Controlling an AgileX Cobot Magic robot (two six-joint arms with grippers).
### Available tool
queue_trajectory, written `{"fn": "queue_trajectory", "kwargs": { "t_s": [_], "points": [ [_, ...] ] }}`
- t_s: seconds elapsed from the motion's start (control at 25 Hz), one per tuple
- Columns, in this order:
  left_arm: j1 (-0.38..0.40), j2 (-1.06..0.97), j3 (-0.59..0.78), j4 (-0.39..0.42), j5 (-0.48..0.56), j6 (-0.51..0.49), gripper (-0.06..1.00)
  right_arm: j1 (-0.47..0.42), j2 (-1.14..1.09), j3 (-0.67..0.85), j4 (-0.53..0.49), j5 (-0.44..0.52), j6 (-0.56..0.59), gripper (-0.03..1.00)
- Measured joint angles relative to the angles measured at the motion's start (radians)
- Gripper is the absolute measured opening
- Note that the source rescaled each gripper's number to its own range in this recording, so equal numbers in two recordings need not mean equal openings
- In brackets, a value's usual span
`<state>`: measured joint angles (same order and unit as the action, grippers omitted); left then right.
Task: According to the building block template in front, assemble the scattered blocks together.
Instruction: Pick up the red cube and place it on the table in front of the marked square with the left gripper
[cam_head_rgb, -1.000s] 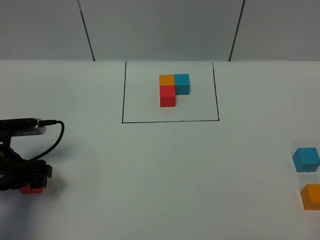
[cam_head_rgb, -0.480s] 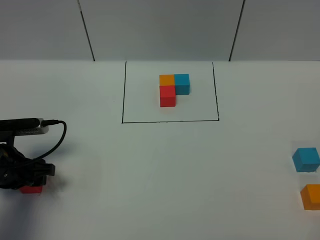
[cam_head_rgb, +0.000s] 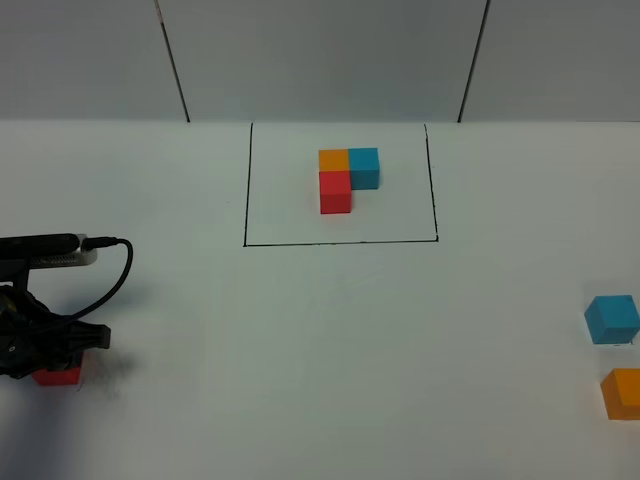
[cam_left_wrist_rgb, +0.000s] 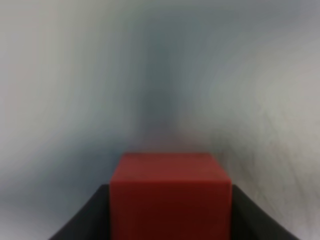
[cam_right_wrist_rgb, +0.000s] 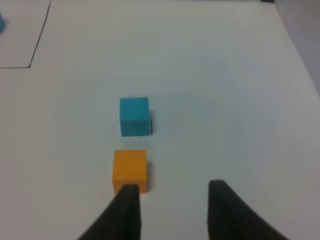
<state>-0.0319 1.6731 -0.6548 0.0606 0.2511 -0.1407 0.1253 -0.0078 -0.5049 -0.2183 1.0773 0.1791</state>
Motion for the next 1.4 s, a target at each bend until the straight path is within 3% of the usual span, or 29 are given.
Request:
{"fn": "queue_trajectory", "kwargs": {
  "t_s": [0.32,0.64,0.96,1.2,1.4],
  "points": [
    [0.000,-0.031,0.001,-0.019,0.083,0.000,0.49,0.000,0.000,0.000,0.000,0.000,0.000,0.37],
    [0.000,-0.283,0.001,-0.027,0.174,0.000,0.49,0.000,0.000,0.000,0.000,0.000,0.000,0.37],
    [0.000,-0.439,-0.050,-0.052,0.332,0.000,0.49,0.000,0.000,0.000,0.000,0.000,0.000,0.37],
    [-0.054,-0.443,-0.052,-0.137,0.328,0.048,0.49,0.000,0.000,0.000,0.000,0.000,0.000,0.37],
    [-0.128,-0.443,-0.052,-0.154,0.273,0.051,0.49,0.000,0.000,0.000,0.000,0.000,0.000,0.37]
  ]
}}
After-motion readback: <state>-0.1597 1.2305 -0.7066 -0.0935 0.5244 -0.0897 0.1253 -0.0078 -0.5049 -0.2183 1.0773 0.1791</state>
